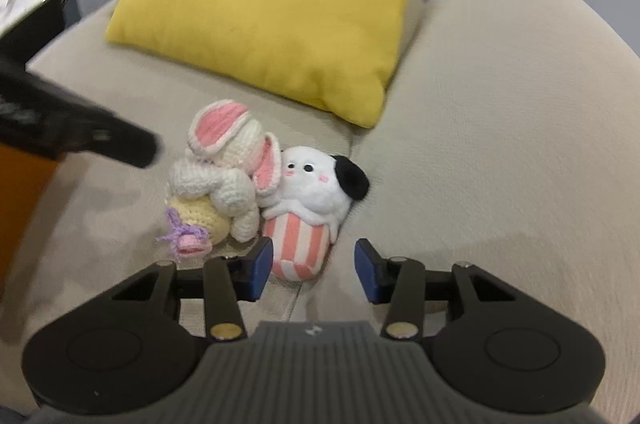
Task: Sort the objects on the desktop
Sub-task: 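Grasp the crocheted bunny with the left tool while the right tool grasps the striped-cup dog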
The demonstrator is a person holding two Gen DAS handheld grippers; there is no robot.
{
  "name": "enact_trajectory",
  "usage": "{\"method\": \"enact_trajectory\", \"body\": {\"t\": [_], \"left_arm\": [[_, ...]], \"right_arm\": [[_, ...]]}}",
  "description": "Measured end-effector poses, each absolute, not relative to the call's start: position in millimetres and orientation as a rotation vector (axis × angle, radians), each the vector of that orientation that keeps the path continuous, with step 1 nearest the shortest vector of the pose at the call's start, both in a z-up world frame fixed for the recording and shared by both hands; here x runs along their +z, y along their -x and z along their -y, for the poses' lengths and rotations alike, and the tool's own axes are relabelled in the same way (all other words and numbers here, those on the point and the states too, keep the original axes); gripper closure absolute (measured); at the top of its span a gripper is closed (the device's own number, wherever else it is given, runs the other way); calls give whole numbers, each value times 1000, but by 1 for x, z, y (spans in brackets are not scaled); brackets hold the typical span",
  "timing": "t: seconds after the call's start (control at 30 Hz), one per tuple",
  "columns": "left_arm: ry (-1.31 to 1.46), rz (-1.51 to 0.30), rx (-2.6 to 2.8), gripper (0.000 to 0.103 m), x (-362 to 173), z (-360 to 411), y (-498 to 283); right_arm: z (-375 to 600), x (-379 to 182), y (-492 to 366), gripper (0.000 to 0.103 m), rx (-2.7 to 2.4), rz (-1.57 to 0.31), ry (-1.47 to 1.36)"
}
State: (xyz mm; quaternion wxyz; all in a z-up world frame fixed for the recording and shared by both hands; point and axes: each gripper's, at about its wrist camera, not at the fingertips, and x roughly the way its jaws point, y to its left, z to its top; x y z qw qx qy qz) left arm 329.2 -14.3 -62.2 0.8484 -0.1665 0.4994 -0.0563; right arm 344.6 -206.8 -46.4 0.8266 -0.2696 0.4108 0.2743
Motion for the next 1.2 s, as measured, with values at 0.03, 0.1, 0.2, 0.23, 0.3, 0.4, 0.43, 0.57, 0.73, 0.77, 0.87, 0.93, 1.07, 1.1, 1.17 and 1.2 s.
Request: {"method": "enact_trajectory", "body": {"t": [0.03,0.1,0.2,0.23,0.3,0.4,0.43,0.57,0.73,0.77,0.87,0.93,1.07,1.1,1.17,1.2], "left_arm": [[353,-1068,-119,42,-69,17,-334],[357,-1093,-107,42,-85,20,-343],[371,-1121,-97,42,-101,23,-353],[372,-1129,-90,41,-105,24,-356],[353,-1127,-81,37,-113,28,-363],[327,-1125,-80,33,-115,34,-363],[314,-1128,-75,33,-118,37,-365],[301,-1144,-38,31,-131,35,-367],[318,-1153,-57,31,-139,38,-371],[321,-1156,-57,31,-142,40,-371],[329,-1159,-51,31,-148,44,-372],[350,-1170,-53,32,-153,44,-373],[361,-1174,-46,33,-156,47,-374],[365,-1174,-45,34,-156,47,-374],[374,-1171,-41,36,-153,47,-373],[378,-1168,-39,36,-151,46,-371]], "right_arm": [[202,-50,-349,55,593,-888,581],[197,-57,-359,55,601,-922,586],[191,-69,-368,55,618,-960,594],[189,-71,-370,55,628,-965,593],[187,-75,-372,54,634,-975,596],[183,-82,-375,54,633,-985,608],[181,-86,-375,54,629,-985,617],[171,-96,-375,54,613,-977,685],[165,-108,-377,52,589,-955,744],[165,-110,-377,52,584,-951,750],[162,-118,-374,48,569,-923,801],[161,-121,-374,47,564,-913,804],[162,-122,-375,47,556,-896,797],[163,-122,-376,48,553,-895,790],[165,-119,-375,51,548,-897,775],[165,-118,-375,53,545,-900,766]]}}
